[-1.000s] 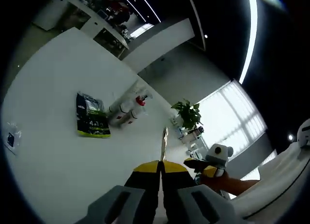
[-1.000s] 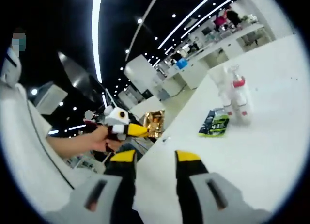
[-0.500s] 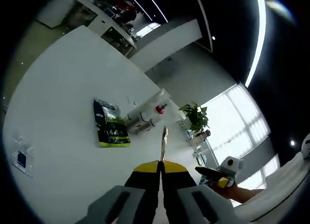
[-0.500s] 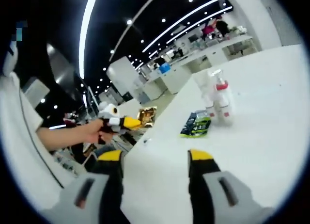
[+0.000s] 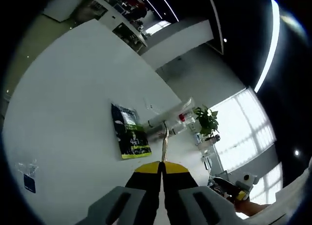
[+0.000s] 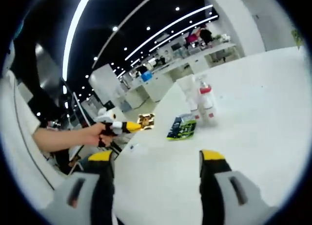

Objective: Arrange the skincare products in the storage area until every visible bottle or jar stands upright without overlapping.

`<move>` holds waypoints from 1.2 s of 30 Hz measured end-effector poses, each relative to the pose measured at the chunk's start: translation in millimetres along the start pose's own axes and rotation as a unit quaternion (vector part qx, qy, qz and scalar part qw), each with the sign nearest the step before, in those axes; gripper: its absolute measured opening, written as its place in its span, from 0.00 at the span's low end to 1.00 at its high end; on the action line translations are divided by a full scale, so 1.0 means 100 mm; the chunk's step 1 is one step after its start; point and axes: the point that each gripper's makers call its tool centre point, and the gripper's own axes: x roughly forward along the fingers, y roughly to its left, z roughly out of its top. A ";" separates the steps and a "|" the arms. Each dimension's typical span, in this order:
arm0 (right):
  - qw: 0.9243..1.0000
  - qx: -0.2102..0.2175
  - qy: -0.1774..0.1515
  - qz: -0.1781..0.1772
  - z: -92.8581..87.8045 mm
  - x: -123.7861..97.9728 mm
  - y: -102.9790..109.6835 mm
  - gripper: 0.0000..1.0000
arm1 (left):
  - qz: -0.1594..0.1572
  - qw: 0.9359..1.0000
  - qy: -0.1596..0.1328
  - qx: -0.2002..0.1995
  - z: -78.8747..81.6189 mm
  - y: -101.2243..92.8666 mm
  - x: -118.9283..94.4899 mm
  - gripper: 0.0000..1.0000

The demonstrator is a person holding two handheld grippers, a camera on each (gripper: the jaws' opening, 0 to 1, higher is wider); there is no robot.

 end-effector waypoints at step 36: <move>0.992 0.008 -0.014 -0.124 -0.17 -0.30 -0.33 0.93 | 0.111 0.993 0.034 -0.034 0.58 0.90 0.48 0.01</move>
